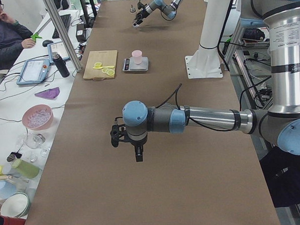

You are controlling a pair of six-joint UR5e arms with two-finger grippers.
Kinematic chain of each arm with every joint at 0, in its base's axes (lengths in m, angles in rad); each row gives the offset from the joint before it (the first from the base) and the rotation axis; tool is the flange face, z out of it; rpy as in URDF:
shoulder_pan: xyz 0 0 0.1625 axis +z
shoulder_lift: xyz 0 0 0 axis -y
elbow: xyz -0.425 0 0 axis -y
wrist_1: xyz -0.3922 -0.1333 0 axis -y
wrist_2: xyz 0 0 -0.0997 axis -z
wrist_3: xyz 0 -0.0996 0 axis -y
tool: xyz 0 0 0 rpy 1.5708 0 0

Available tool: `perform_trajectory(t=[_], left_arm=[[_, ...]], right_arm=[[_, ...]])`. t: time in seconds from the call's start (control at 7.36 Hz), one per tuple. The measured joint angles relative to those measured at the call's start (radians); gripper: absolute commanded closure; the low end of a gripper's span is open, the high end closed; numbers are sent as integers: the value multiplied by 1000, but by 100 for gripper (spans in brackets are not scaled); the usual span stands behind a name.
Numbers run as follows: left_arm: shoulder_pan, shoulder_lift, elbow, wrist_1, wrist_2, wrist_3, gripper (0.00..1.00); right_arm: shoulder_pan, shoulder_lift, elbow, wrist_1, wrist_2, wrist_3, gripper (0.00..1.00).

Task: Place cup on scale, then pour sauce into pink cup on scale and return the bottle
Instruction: 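Carry the upright dispenser with the right gripper to the table's far side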

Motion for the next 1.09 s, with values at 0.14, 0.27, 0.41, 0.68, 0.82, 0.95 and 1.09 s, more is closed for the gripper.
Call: perform_trajectory(t=[0.14, 0.27, 0.41, 0.68, 0.82, 0.95, 1.09], left_arm=[[0, -1, 0, 0, 0, 0, 2], [0, -3, 0, 0, 0, 0, 2], [0, -5, 2, 0, 1, 0, 2], [1, -6, 3, 0, 1, 0, 2], [1, -6, 3, 0, 2, 0, 2], [1, -7, 3, 0, 2, 0, 2], [1, -8, 4, 0, 3, 0, 2]], right_arm=[[0, 0, -5, 0, -2, 0, 100], [0, 0, -7, 1, -3, 5, 100], [0, 0, -7, 1, -3, 20, 100], [-1, -1, -7, 2, -7, 47, 100], [-1, -1, -12, 1, -16, 56, 100], [-3, -2, -24, 3, -27, 62, 100], [-7, -3, -33, 6, -39, 64, 100]])
